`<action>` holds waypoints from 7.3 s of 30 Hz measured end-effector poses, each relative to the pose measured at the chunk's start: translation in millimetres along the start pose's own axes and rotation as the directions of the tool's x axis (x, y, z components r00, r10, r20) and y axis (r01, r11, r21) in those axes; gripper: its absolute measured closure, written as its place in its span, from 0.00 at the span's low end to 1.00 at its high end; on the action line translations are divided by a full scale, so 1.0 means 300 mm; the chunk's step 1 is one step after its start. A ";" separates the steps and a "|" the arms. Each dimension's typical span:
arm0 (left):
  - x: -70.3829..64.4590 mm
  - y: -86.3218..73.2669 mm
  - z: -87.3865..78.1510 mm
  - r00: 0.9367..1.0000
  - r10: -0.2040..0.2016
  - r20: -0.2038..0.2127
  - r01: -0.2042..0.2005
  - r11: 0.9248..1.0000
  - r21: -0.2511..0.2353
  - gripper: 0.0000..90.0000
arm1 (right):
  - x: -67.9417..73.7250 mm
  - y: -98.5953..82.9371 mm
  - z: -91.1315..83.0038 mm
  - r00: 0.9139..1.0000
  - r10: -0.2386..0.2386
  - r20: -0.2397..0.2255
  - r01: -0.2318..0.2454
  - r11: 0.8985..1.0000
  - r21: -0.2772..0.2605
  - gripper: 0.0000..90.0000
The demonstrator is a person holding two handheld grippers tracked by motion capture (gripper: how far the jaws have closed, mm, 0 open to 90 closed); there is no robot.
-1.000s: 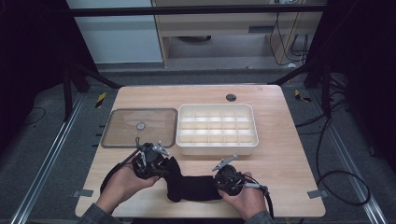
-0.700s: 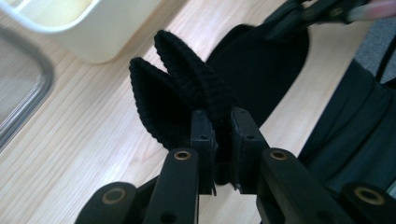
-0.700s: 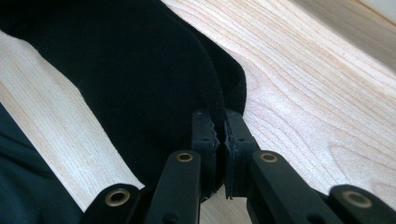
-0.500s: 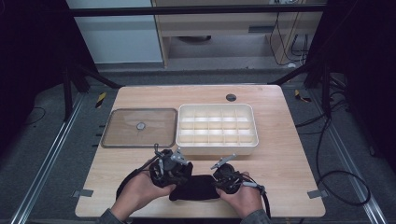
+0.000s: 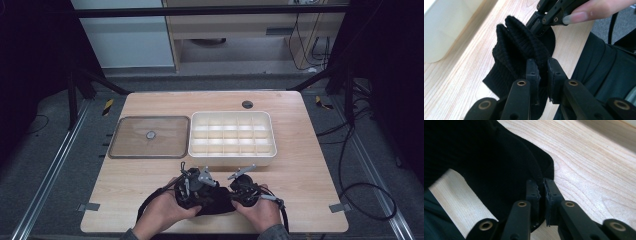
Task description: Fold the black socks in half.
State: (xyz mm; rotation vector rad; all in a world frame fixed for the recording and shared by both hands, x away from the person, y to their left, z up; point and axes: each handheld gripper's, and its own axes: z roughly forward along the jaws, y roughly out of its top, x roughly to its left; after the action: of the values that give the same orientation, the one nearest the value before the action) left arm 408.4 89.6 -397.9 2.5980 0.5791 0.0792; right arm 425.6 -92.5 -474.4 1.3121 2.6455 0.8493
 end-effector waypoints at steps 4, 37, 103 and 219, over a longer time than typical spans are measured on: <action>0.002 0.001 0.035 1.000 0.003 0.002 -0.003 1.000 0.016 0.90 | 0.003 -0.008 -0.017 1.000 -0.009 -0.006 0.009 1.000 -0.019 0.75; -0.005 -0.039 0.023 0.989 -0.129 -0.066 0.117 0.981 -0.157 0.42 | -0.022 -0.044 -0.184 0.998 0.010 0.060 -0.004 0.994 -0.108 0.52; 0.011 -0.311 0.058 0.964 -0.190 -0.186 0.171 0.979 -0.114 0.20 | 0.044 0.062 -0.102 1.000 0.016 0.012 -0.014 0.988 -0.152 0.79; -0.046 -0.112 0.079 0.999 0.041 -0.003 -0.041 0.993 -0.112 0.93 | 0.028 0.018 -0.005 0.999 -0.009 -0.043 0.007 0.999 -0.049 0.62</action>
State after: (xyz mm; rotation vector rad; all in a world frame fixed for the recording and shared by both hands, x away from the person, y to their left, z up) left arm 386.5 100.4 -433.9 2.5008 0.5069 0.1227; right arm 423.8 -84.2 -469.0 1.2852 2.6430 0.9458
